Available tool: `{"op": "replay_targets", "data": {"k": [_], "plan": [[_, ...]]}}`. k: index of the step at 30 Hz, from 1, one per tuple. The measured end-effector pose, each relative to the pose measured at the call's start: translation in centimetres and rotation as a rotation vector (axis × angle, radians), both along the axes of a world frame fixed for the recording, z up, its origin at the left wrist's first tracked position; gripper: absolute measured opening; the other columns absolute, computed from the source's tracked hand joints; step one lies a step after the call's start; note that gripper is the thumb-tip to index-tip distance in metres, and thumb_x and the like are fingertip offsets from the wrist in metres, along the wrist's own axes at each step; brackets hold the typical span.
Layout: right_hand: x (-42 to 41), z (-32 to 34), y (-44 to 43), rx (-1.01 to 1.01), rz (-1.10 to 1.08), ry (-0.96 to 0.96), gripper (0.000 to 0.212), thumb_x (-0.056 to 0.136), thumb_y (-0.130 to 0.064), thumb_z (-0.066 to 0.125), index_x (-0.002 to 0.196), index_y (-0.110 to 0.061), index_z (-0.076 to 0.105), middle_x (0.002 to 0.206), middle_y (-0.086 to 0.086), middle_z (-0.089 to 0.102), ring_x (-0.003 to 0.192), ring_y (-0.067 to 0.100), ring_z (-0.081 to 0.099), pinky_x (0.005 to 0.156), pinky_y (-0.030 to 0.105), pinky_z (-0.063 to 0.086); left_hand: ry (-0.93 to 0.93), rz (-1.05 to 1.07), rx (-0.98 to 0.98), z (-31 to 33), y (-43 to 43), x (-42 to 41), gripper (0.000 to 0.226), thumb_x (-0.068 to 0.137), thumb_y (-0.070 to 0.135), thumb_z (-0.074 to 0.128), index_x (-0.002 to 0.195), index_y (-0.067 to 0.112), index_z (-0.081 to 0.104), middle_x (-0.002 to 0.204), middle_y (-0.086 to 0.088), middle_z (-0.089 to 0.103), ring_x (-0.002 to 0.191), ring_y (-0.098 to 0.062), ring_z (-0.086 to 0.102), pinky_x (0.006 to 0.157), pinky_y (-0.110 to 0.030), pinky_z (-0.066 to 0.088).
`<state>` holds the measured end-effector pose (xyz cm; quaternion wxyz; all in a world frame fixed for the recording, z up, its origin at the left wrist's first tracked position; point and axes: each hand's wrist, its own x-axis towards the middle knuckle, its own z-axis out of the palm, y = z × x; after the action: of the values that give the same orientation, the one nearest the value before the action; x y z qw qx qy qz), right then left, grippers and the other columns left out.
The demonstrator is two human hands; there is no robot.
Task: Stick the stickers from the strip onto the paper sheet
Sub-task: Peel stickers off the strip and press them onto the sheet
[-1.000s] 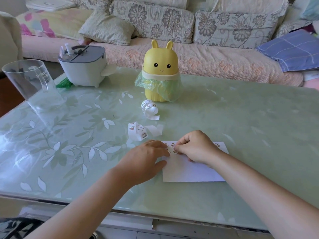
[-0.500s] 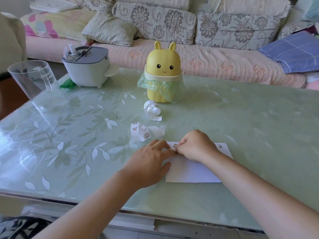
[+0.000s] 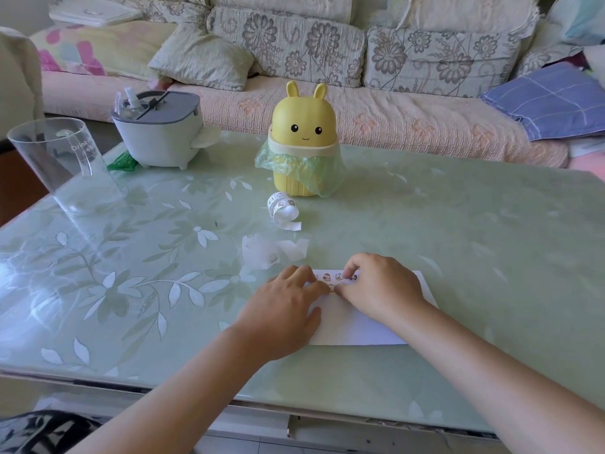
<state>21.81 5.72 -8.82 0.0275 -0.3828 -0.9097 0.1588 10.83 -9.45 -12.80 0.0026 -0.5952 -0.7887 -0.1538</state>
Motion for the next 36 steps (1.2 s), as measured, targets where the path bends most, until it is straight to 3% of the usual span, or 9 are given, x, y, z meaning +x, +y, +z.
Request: {"op": "replay_targets", "data": {"k": [4,6,9,13,20,23,27,33,36], "plan": [[1.3,-1.7,-0.1,0.137,0.215,0.101,0.022,0.091,-0.042,0.06,0.111,-0.036,0.069,0.111,-0.01,0.06,0.107,0.018,0.057,0.079,0.029,0.041,0.095,0.01,0.022,-0.6,0.1,0.5,0.049,0.091,0.046,0.035,0.132,0.028,0.054,0.113,0.002,0.052,0.102,-0.021,0.053,0.085,-0.033,0.049],[2.0,-2.3,-0.2,0.227,0.377,0.059,0.04,0.091,-0.045,0.049,0.124,-0.029,0.067,0.132,-0.004,0.057,0.123,0.023,0.05,0.098,0.035,0.04,0.124,0.008,0.048,-0.8,0.0,0.7,0.049,0.092,0.044,0.038,0.134,0.026,0.054,0.112,0.001,0.054,0.1,-0.021,0.055,0.085,-0.033,0.05],[3.0,-2.5,-0.9,0.139,0.517,-0.084,0.084,0.086,-0.063,0.014,0.156,-0.021,0.033,0.166,-0.003,0.019,0.152,0.016,0.014,0.121,0.034,0.012,0.164,0.009,0.062,-0.9,0.0,0.9,0.05,0.092,0.043,0.04,0.134,0.023,0.055,0.114,0.001,0.055,0.1,-0.019,0.055,0.085,-0.03,0.049],[3.9,-2.8,-0.8,0.134,0.58,-0.204,0.091,0.08,-0.067,-0.005,0.16,-0.025,-0.003,0.166,-0.01,-0.017,0.151,0.007,-0.018,0.124,0.035,-0.006,0.174,0.045,0.014,-0.9,-0.2,1.3,0.052,0.093,0.044,0.038,0.133,0.02,0.058,0.119,0.003,0.056,0.104,-0.015,0.056,0.086,-0.025,0.047],[4.3,-2.9,-1.6,0.224,0.492,-0.19,0.092,0.088,-0.074,-0.008,0.161,-0.019,0.006,0.167,-0.002,-0.007,0.155,0.015,-0.007,0.125,0.046,0.003,0.135,0.044,-0.038,-0.9,-0.3,1.4,0.053,0.093,0.044,0.037,0.129,0.014,0.062,0.133,0.0,0.056,0.123,-0.018,0.052,0.098,-0.03,0.048],[4.2,-2.8,-1.5,0.169,0.568,-0.211,0.098,0.081,-0.074,-0.006,0.16,-0.017,-0.006,0.165,-0.002,-0.019,0.151,0.011,-0.02,0.125,0.042,-0.004,0.119,0.001,-0.105,-1.2,-0.3,1.2,0.067,0.095,0.052,0.026,0.147,0.013,0.043,0.155,-0.002,0.036,0.145,-0.017,0.03,0.119,-0.031,0.019],[4.2,-2.9,-0.9,0.129,0.615,-0.195,0.094,0.082,-0.073,-0.003,0.16,-0.02,-0.008,0.165,-0.007,-0.021,0.15,0.007,-0.022,0.124,0.038,-0.008,0.045,0.007,-0.17,-1.7,-0.3,0.6,0.081,0.088,0.063,0.0,0.157,0.021,0.001,0.162,0.007,-0.009,0.149,-0.008,-0.012,0.121,-0.03,-0.009],[4.4,-2.8,-0.5,0.194,0.51,-0.219,0.106,0.07,-0.075,-0.024,0.16,-0.021,-0.006,0.166,-0.006,-0.016,0.152,0.008,-0.016,0.125,0.042,-0.004,0.084,0.022,-0.169,-1.6,-0.4,0.9,0.101,0.076,0.07,-0.029,0.156,0.017,0.001,0.162,0.001,-0.01,0.15,-0.012,-0.009,0.118,-0.029,-0.01],[4.1,-2.4,-0.8,0.175,0.5,-0.206,0.106,0.074,-0.076,-0.021,0.161,-0.02,0.003,0.168,-0.004,-0.008,0.154,0.011,-0.009,0.125,0.038,0.0,0.042,0.028,-0.178,-1.2,-0.3,0.8,0.095,0.081,0.074,-0.014,0.156,0.019,0.001,0.163,0.003,-0.008,0.15,-0.009,-0.01,0.116,-0.024,-0.012]]}}
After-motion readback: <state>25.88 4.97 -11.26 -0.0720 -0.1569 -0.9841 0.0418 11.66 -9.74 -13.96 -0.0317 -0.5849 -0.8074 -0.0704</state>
